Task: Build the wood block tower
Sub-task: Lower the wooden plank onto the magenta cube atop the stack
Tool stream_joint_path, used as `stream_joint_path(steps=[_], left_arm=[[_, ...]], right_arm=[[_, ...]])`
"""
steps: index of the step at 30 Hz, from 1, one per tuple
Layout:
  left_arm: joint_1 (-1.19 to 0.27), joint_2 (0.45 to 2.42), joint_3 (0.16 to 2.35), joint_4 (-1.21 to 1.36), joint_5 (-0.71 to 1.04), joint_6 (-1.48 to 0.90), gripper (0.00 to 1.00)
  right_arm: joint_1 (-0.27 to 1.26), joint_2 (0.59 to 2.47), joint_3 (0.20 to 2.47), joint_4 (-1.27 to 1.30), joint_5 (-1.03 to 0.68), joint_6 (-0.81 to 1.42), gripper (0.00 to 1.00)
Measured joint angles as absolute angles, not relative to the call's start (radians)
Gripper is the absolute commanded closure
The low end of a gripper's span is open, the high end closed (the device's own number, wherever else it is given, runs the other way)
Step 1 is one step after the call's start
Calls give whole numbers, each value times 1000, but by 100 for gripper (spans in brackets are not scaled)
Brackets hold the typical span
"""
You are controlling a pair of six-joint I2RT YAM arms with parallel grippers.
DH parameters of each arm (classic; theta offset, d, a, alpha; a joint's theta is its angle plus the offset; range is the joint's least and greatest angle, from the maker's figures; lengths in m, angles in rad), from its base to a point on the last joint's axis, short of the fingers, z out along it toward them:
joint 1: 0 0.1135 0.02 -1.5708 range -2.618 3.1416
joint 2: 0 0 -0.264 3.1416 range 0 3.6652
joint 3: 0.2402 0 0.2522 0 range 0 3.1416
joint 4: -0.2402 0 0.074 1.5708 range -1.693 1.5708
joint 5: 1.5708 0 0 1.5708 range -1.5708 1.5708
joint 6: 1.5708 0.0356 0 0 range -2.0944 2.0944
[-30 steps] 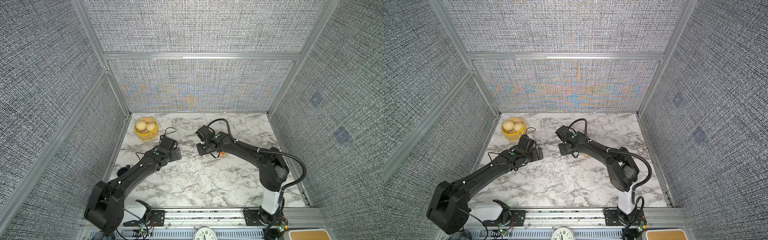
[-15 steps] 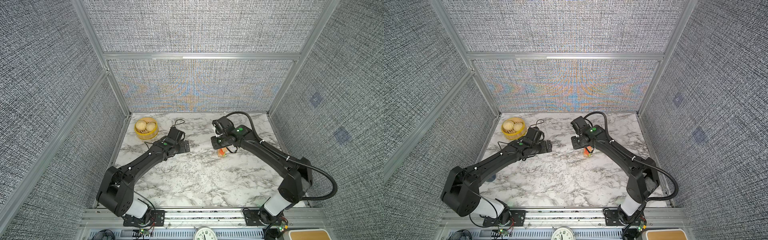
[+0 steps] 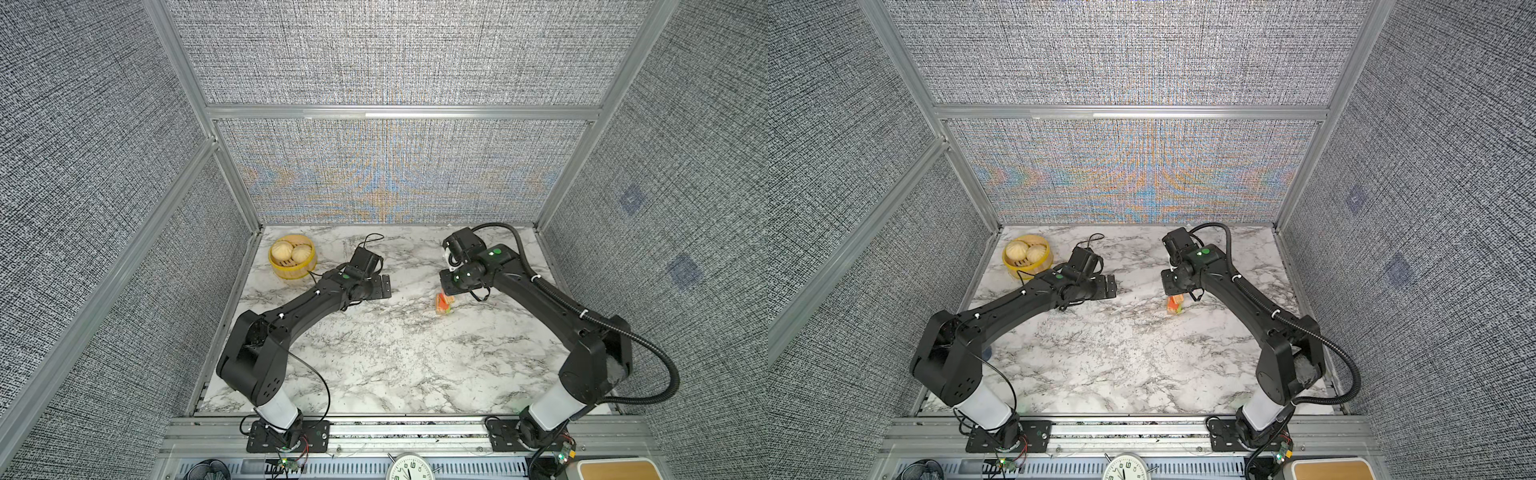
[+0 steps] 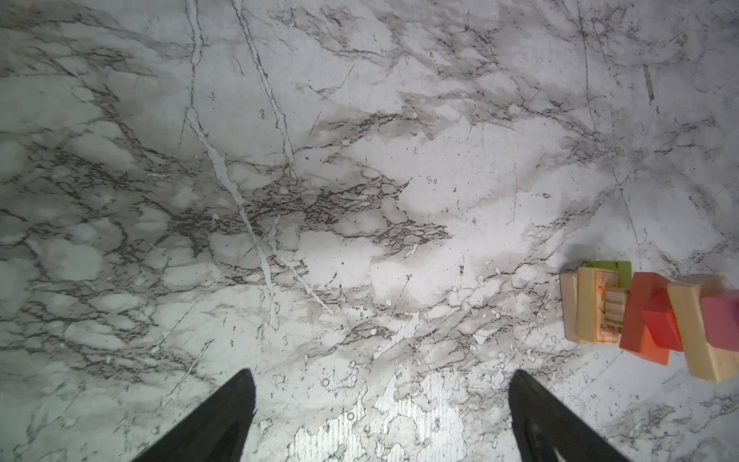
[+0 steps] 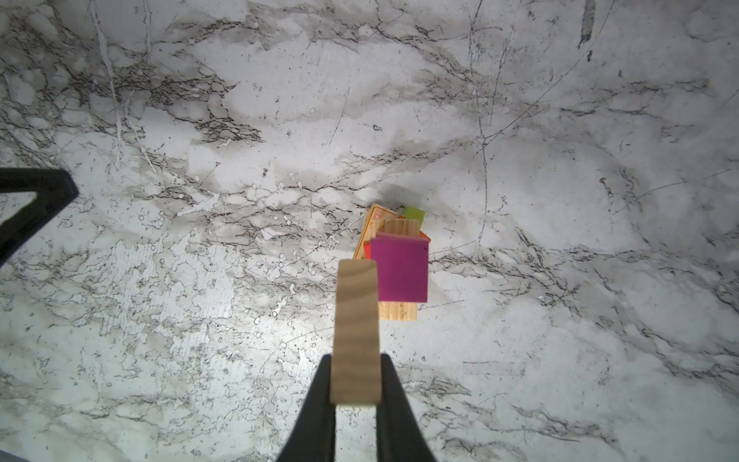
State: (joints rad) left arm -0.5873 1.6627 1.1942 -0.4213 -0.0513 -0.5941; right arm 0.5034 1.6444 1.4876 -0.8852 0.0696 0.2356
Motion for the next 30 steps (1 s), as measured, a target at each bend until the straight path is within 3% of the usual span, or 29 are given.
stream_joint_path(steps=[30], left_arm=[[-587,1769,1245,-422,-42,-579,0]], right_arm=[[461,1743,1531,-889,74,208,83]])
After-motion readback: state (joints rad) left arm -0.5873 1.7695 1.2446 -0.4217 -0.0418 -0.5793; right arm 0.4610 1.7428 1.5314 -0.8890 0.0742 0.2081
